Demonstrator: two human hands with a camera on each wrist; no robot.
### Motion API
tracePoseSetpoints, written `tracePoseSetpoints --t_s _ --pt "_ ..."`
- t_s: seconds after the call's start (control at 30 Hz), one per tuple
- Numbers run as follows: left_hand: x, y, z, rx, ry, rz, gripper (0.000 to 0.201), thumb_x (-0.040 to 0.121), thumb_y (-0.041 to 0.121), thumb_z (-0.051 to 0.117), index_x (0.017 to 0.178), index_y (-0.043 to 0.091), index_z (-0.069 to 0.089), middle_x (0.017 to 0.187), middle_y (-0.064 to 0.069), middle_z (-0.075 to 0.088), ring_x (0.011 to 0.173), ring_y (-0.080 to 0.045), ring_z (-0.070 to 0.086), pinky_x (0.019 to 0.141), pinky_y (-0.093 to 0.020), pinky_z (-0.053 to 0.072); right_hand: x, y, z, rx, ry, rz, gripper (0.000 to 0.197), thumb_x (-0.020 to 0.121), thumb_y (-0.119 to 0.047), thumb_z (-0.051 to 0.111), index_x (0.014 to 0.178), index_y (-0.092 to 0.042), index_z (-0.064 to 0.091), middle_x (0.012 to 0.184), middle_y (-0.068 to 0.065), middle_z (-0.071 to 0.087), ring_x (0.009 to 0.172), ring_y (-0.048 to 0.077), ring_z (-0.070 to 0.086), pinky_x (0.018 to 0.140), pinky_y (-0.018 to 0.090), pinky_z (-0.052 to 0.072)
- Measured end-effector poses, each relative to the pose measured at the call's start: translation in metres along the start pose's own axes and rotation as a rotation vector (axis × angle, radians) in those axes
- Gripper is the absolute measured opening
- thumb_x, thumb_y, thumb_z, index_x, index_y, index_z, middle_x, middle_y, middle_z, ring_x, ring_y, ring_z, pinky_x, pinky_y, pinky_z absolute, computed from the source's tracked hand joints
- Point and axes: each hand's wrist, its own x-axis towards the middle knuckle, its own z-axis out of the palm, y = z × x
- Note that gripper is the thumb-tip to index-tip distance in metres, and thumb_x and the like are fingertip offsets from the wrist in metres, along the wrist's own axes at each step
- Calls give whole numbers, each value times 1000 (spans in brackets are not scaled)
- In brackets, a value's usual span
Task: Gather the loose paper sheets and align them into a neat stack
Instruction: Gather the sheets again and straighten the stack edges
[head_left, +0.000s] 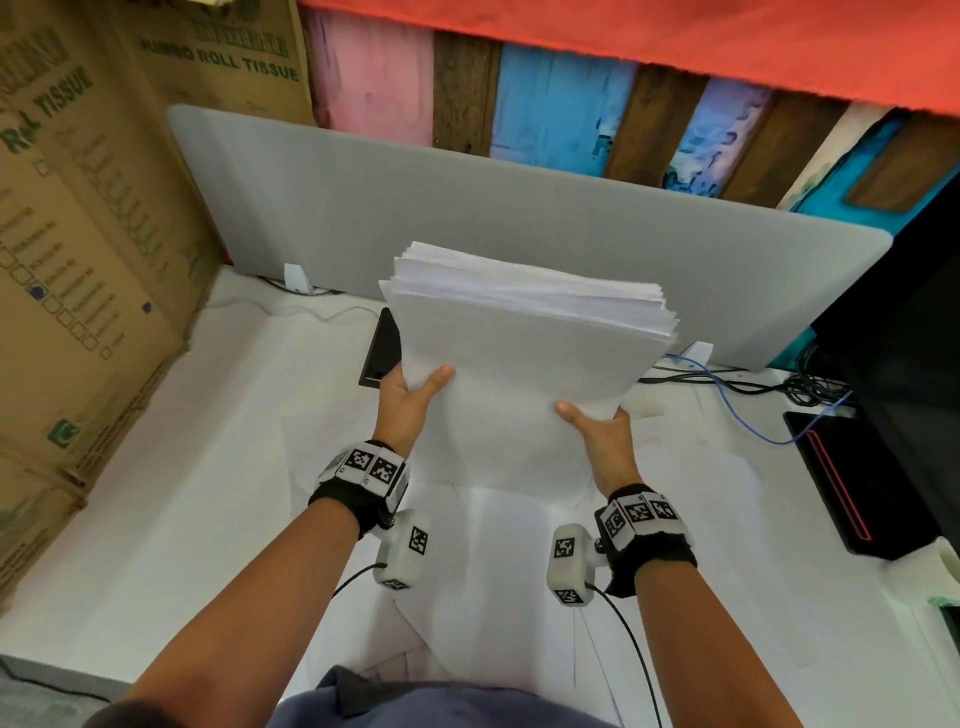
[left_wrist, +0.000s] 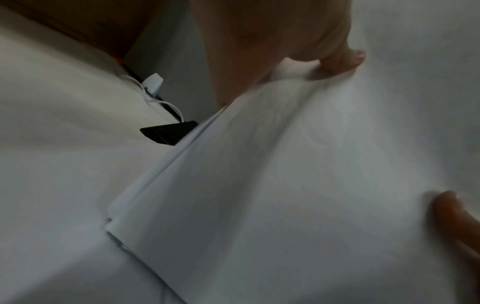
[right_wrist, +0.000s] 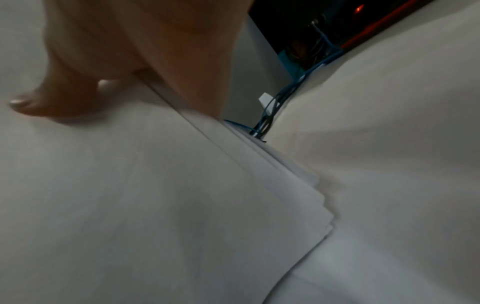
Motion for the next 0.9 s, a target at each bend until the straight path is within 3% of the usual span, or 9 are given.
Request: tracePoseSetpoints --t_s 0.13,0.3,0.4,0.43,0.5,0.63,0.7,0.8,0.9 --pt "7 20 -5 -22 57 75 32 88 2 57 120 -1 53 102 3 63 83 8 64 74 -10 49 -2 -21 5 33 2 -55 35 77 -4 72 97 -17 48 96 -8 58 91 8 57 95 31 44" --pt "7 33 -16 47 22 129 17 87 1 57 100 12 53 88 12 64 75 7 63 70 -13 50 -10 -34 3 -51 -150 -146 35 71 -9 77 99 -23 60 95 -9 66 85 -1 65 82 20 48" --pt "10 40 -18 55 -13 145 21 88 3 56 104 16 53 97 6 62 80 6 65 70 -14 50 -7 -45 1 -6 -168 -162 46 60 -28 82 100 -21 61 91 -10 71 86 3 67 77 20 52" --pt "12 43 -17 52 -27 151 21 89 6 57 108 14 52 98 5 62 81 4 65 70 -15 51 -6 -50 2 5 -171 -176 45 60 -25 81 99 -22 60 90 -10 71 84 2 67 76 21 52" --pt "16 51 -16 41 -62 161 31 85 16 60 114 12 50 100 5 63 84 2 65 70 -17 52 -3 -60 4 -3 -182 -208 44 61 -15 81 98 -23 58 94 -6 68 83 2 67 78 25 52" --pt "19 63 -9 -8 -70 150 70 69 40 68 125 4 45 103 2 63 88 -3 65 72 -20 52 0 -71 10 -17 -184 -219 39 57 -17 81 91 -24 61 92 -7 69 83 6 67 81 29 55" --pt "19 64 -6 13 -96 130 65 72 34 70 124 4 46 105 2 63 90 -3 65 74 -19 52 2 -73 15 -13 -146 -225 35 67 -4 78 90 -22 62 90 -7 68 79 2 67 78 25 53" --pt "21 64 -10 73 -96 142 27 84 9 64 109 15 55 100 7 64 86 1 66 71 -16 52 -1 -79 24 43 -68 -231 24 76 0 70 82 -20 58 82 -6 65 65 -3 65 65 18 53" --pt "21 63 -15 123 -108 155 26 82 3 64 101 20 58 90 13 69 83 1 66 70 -16 51 -10 -89 29 98 -17 -264 25 80 -1 66 79 -21 51 78 -9 61 62 -4 63 64 13 52"
